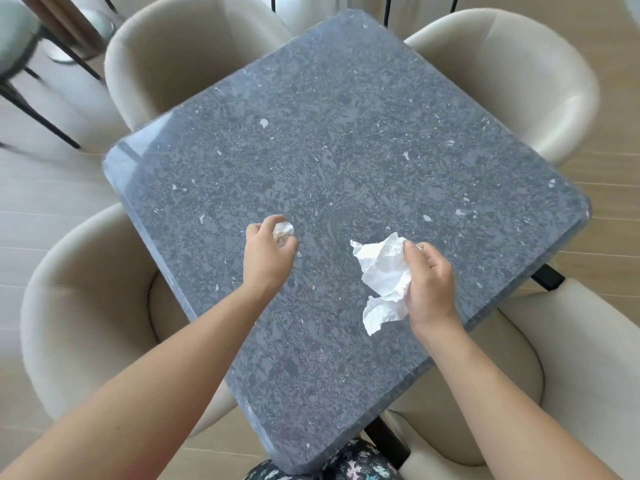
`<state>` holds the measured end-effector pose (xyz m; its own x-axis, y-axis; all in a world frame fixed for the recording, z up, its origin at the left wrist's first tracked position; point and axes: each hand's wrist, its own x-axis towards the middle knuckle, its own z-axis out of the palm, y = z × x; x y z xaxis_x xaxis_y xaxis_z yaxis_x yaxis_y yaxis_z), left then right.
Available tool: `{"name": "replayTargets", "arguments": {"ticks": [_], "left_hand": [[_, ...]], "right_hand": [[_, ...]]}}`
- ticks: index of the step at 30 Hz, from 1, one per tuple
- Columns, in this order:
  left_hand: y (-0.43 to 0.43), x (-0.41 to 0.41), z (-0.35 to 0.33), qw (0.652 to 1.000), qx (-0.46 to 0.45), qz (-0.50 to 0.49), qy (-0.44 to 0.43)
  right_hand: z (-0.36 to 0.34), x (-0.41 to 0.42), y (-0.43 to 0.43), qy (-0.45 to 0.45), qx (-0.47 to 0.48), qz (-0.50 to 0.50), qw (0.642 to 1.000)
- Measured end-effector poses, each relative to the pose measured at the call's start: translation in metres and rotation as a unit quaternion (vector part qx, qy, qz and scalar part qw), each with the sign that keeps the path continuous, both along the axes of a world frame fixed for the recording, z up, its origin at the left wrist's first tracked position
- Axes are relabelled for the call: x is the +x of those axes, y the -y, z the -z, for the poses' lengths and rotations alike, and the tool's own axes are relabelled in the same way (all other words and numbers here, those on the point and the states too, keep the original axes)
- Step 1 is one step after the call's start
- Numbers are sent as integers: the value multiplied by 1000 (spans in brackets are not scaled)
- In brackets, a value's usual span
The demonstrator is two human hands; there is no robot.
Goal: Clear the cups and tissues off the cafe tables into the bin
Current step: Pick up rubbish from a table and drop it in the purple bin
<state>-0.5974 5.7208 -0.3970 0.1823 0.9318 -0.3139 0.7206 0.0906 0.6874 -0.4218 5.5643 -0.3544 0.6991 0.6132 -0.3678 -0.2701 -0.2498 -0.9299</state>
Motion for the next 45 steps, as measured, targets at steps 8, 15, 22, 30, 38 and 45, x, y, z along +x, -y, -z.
{"name": "replayTargets", "arguments": {"ticks": [8,15,22,30,38,45], "left_hand": [[40,-58,-120,976,-17,-83,198],[70,-113,-165,948,19,-117,297],[93,-145,-176,936,39,-106,335],[134,-203,-190,921,46,-114,371],[186,-285,-202,904,76,-151,393],[218,-337,-206,899,94,-159,398]], "right_hand": [[-66,-38,-32,-47,92,-73,992],[-101,-77,-34,-52,138,-94,985],[-114,-112,-19,-41,156,-97,982],[-129,-174,11,-45,175,-118,976],[-137,-242,40,-43,181,-142,972],[-144,-297,70,-45,187,-164,968]]}}
